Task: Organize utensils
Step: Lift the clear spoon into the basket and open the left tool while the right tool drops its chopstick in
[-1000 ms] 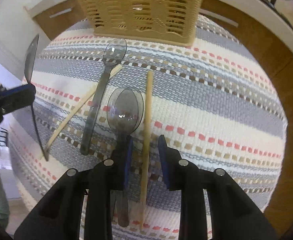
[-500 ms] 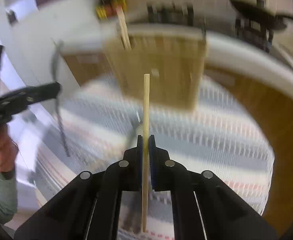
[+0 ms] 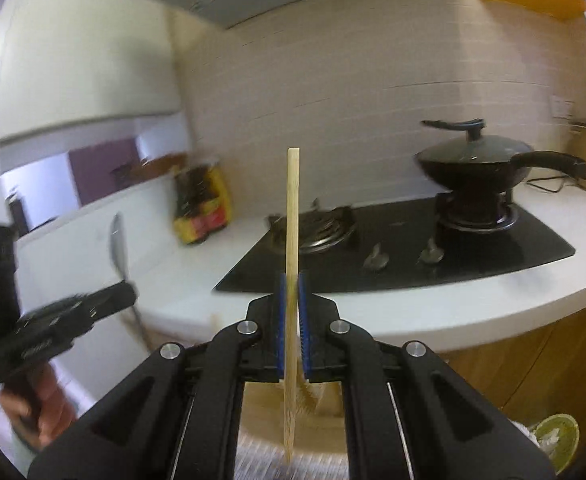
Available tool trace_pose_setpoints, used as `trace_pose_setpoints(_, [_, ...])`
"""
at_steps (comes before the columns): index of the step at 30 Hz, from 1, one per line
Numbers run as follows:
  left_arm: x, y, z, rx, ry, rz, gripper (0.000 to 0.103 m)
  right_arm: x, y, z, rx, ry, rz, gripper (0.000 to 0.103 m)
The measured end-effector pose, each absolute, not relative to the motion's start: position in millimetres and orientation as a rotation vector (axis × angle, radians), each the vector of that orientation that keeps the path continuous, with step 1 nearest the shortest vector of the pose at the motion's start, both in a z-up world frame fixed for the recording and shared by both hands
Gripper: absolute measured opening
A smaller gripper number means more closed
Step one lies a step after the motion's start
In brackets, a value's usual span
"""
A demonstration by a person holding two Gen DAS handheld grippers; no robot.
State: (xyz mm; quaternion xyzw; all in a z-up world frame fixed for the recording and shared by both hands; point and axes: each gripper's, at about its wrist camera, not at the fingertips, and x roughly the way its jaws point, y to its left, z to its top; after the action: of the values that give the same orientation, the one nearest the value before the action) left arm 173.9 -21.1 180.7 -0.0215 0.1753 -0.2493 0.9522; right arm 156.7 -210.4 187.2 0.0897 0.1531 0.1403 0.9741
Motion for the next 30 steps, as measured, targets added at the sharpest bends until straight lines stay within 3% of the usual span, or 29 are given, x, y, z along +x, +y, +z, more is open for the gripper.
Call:
trace_pose_setpoints(11, [218.6, -24.9, 136.9, -0.049, 0.344, -0.450, 0.009, 216.6, -224.9, 148.6, 0.174, 0.259, 0.113, 0.004])
trace_pose_setpoints(30, [225.0, -23.6, 96.8, -0.061, 0.362, -0.467, 0.010, 197.0, -223.6, 114.7, 0.163, 0.192, 0.086, 0.005])
